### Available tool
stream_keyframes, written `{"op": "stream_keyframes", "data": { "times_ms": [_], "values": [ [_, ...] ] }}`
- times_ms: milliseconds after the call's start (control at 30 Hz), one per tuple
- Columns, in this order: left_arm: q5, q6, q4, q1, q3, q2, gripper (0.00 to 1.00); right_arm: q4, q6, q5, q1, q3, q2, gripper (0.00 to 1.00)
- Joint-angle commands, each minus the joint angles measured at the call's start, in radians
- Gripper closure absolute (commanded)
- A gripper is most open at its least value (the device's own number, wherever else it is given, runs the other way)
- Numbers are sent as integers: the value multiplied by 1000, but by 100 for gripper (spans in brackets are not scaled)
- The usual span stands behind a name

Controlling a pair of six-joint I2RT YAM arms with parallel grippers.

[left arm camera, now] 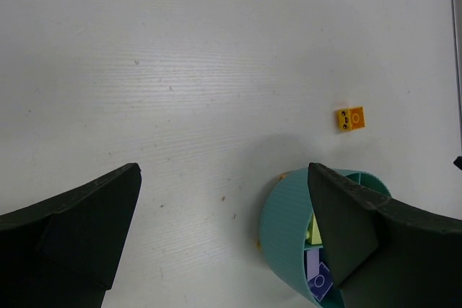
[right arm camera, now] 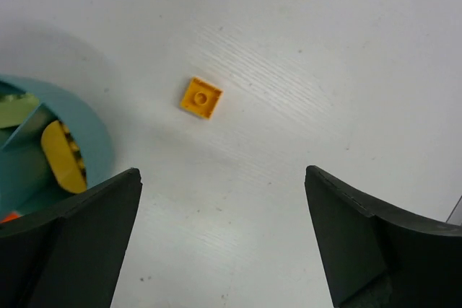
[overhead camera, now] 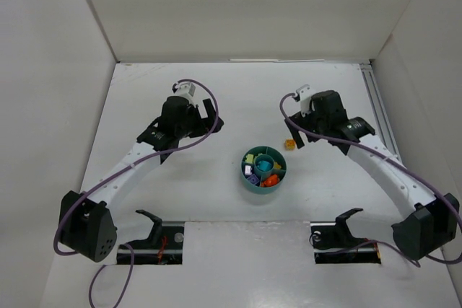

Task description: Sort the legos into containers by color

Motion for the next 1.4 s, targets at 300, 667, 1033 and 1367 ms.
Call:
{"op": "stream_keyframes", "data": {
  "times_ms": [300, 667, 1033, 1367],
  "values": [
    [-31, -12, -12, -5, 47, 17, 0, 256, 79, -1, -51, 30, 262, 6],
    [-51, -21, -62, -5, 29, -3, 0, 366, 165, -22, -51, -29, 451, 28],
    [-60, -67, -72, -5, -34, -72, 0, 386, 205, -34, -51, -89, 457, 51],
    [-92, -76, -105, -5, -47, -124, 0, 356, 138, -42, -51, -127, 210, 66]
  ]
}}
